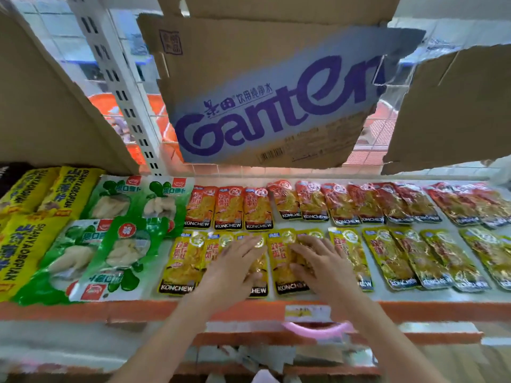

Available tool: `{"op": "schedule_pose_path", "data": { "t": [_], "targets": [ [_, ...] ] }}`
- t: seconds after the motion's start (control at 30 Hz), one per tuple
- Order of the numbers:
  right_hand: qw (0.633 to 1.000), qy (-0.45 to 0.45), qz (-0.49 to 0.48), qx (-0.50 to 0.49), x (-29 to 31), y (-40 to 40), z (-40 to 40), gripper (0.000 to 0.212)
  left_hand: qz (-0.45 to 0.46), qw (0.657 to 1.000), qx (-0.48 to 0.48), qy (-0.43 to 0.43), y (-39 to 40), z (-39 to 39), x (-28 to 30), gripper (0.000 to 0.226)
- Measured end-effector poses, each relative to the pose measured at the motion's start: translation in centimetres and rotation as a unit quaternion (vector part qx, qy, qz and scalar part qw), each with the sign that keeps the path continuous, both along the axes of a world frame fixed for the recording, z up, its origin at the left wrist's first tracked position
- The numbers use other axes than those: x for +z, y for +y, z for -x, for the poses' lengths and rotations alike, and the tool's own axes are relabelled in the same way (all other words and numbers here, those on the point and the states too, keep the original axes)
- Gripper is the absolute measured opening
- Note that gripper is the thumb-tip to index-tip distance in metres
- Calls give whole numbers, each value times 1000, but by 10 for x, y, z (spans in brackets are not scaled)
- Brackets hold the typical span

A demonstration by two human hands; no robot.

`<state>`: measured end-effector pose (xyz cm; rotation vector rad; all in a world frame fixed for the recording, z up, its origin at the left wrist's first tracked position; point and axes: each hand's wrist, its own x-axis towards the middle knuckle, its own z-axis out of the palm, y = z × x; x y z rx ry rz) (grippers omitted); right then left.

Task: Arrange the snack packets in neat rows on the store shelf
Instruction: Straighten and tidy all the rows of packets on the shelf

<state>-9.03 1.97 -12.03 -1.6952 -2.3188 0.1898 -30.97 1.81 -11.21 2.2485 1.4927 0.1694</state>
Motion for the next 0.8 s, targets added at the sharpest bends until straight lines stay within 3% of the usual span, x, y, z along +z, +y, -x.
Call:
{"op": "schedule_pose_path", "data": {
  "t": [0.13,0.3,0.57,0.8],
  "targets": [
    [997,78,-22,14,-14,4,-11,39,-52,998,35,-30,-6,-31,4,54],
    [997,60,-45,10,-19,10,-46,42,-62,997,25,23,-4,-60,-9,89],
    [999,46,-28,4,-18,8,-67,31,-31,998,9,-45,-2,-51,-12,68],
    [997,65,-4,36,0,22,-32,32,-39,998,-4,-47,-2,-48,-12,69]
  ]
}}
